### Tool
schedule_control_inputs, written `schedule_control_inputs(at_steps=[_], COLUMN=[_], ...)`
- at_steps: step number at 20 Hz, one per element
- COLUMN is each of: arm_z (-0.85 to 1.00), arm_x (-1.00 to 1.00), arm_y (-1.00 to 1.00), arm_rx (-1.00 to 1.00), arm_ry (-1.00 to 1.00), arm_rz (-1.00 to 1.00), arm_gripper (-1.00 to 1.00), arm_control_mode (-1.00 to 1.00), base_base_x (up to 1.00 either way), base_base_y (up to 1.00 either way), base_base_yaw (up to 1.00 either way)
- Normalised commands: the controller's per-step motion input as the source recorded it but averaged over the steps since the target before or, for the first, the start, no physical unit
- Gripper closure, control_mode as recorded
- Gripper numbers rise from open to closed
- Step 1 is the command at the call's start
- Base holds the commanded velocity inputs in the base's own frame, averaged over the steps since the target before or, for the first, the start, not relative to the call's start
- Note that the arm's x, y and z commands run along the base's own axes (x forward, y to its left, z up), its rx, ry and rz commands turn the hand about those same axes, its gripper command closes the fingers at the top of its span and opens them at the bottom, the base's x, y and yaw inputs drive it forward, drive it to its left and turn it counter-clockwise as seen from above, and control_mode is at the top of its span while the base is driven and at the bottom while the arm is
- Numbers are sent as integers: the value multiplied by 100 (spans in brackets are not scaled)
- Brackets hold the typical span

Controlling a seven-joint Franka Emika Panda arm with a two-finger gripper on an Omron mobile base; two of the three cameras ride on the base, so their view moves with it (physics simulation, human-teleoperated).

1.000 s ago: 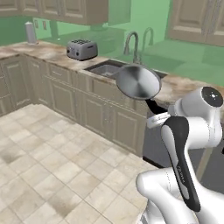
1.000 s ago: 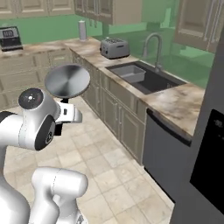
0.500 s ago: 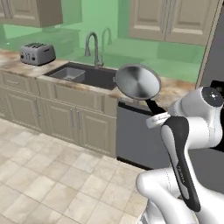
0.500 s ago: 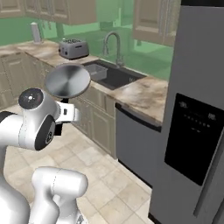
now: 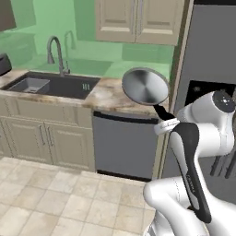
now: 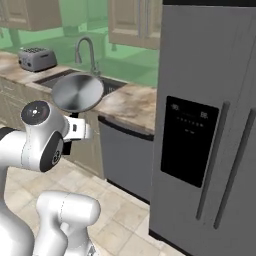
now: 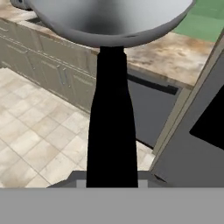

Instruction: Move the pot and pan from the stove into the sink.

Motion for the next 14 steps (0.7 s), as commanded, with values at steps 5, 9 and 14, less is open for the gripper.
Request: schedule_control_inputs(at_steps=[5, 9, 14], arm_z=[0, 0, 0], arm_x=[0, 0, 0], arm_y=[0, 0, 0], arm_rx=[0, 0, 0], arm_ry=[0, 0, 0], arm_rz=[0, 0, 0], arm_gripper=[100, 100, 100], arm_control_mode=[100, 100, 100], base_base_x=[0, -4, -7], base_base_y=[-10, -10, -8], base_base_yaw=[-38, -36, -33])
